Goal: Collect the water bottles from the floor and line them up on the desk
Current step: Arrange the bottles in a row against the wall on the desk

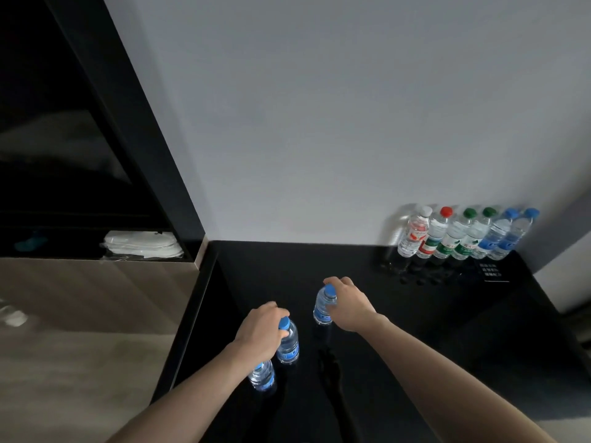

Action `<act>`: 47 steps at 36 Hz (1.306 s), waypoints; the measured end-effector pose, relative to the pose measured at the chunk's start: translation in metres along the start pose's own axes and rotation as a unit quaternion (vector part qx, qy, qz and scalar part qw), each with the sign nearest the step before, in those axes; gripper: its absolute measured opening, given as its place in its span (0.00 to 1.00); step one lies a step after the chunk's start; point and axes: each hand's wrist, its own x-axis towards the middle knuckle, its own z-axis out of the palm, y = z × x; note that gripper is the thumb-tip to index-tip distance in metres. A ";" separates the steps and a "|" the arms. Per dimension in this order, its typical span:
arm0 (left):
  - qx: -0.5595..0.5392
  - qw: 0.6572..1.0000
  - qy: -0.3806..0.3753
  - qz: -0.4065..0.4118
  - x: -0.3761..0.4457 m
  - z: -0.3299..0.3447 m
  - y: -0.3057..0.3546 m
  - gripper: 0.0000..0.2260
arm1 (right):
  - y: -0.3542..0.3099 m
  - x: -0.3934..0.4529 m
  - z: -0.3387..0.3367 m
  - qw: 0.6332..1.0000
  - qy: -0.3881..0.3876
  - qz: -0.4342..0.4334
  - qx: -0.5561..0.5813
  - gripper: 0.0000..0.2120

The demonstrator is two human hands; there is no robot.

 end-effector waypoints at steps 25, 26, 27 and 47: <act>-0.004 0.998 0.042 0.042 0.004 0.002 -0.013 0.13 | 0.006 -0.039 0.030 0.995 0.083 0.058 0.019 0.10; -0.007 0.998 0.047 0.041 0.004 0.002 -0.013 0.13 | 0.006 -0.040 0.030 0.994 0.083 0.060 0.023 0.10; -0.010 0.998 0.050 0.041 0.004 0.001 -0.013 0.13 | 0.007 -0.040 0.030 0.994 0.083 0.061 0.029 0.10; -0.043 0.998 0.032 -0.022 0.029 0.000 0.012 0.09 | 0.032 -0.025 0.015 0.997 0.045 0.022 0.054 0.13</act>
